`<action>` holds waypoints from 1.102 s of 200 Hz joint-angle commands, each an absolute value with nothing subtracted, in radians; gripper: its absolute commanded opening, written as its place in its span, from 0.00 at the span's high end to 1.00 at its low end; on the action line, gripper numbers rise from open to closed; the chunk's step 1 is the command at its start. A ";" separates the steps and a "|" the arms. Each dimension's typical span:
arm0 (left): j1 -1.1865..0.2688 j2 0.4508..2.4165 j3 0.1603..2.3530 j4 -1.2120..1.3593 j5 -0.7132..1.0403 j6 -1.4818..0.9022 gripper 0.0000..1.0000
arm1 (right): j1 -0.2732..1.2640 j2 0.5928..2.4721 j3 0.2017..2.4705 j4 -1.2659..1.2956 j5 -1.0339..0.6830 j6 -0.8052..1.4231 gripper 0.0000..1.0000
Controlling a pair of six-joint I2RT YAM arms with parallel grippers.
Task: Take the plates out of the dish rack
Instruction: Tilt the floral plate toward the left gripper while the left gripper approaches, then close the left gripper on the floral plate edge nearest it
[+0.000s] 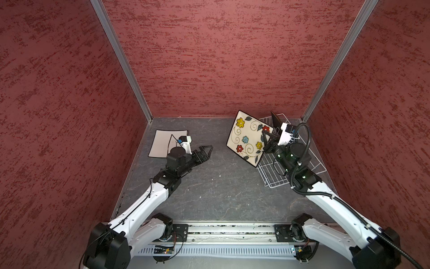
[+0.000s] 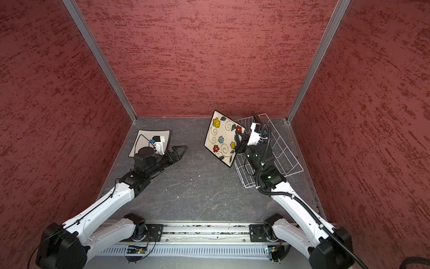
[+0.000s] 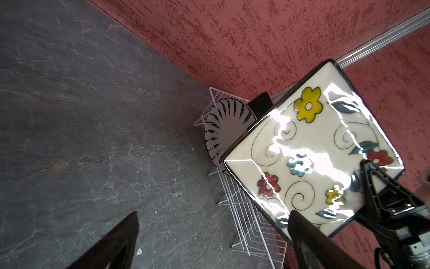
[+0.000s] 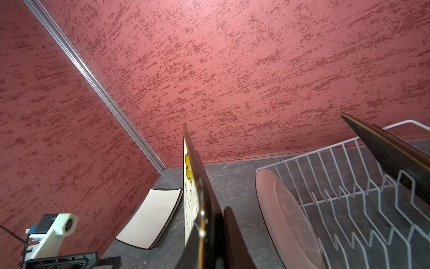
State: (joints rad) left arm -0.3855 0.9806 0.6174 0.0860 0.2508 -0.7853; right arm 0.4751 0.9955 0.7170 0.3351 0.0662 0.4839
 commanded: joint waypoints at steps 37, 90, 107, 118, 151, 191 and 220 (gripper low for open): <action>-0.341 0.917 0.584 0.095 0.272 -0.832 0.00 | 0.480 1.022 0.676 0.914 0.082 0.736 1.00; -0.341 0.914 0.571 0.170 0.312 -0.836 0.00 | 0.480 1.075 0.562 1.132 0.161 0.961 1.00; -0.346 0.918 0.556 0.228 0.329 -0.833 0.00 | 0.480 1.106 0.517 1.208 0.202 1.041 1.00; -0.356 0.917 0.547 0.258 0.333 -0.833 0.00 | 0.479 1.132 0.501 1.246 0.213 1.078 1.00; -0.386 0.922 0.530 0.324 0.332 -0.824 0.00 | 0.479 1.212 0.481 1.357 0.215 1.167 1.00; -0.394 0.937 0.492 0.407 0.332 -0.862 0.00 | 0.479 1.297 0.460 1.509 0.209 1.248 1.00; -0.396 0.947 0.461 0.507 0.325 -0.911 0.00 | 0.480 1.328 0.441 1.565 0.215 1.294 1.00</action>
State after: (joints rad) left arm -0.3920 0.9371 0.4843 0.3824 0.3172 -0.8680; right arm 0.4751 1.3487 0.4263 1.1995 0.1810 1.1641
